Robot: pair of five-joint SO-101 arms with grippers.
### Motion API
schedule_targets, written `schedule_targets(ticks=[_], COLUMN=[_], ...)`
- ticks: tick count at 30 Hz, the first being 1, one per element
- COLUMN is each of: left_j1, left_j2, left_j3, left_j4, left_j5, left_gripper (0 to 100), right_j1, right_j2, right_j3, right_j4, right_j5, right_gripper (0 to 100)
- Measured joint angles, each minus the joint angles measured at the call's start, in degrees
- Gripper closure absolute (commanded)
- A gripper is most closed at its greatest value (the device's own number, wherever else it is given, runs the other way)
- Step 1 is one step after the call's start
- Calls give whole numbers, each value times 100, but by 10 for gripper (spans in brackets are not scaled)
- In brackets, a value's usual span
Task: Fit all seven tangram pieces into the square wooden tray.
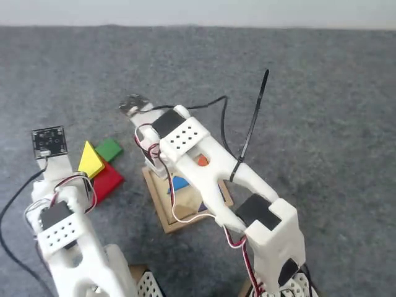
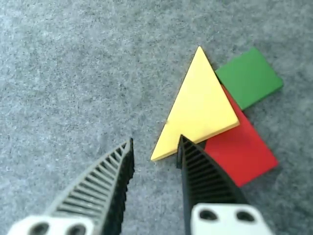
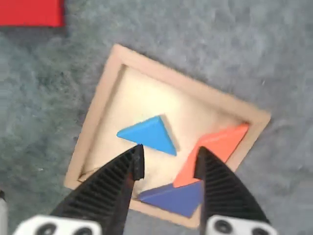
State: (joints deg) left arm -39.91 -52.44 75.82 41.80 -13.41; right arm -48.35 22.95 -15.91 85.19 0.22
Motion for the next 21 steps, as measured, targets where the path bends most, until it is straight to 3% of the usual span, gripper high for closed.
schedule_targets(ticks=[11,21], left_j1=[0,0], left_j2=[0,0], left_j3=[0,0], left_j4=[0,0], left_j5=[0,0], left_gripper=[854,854], right_j1=[9,9], right_j2=[1090,1363], right_j3=[97,-422], right_j4=[-809,-492], right_j5=[-2848,-3851], right_gripper=[745,782])
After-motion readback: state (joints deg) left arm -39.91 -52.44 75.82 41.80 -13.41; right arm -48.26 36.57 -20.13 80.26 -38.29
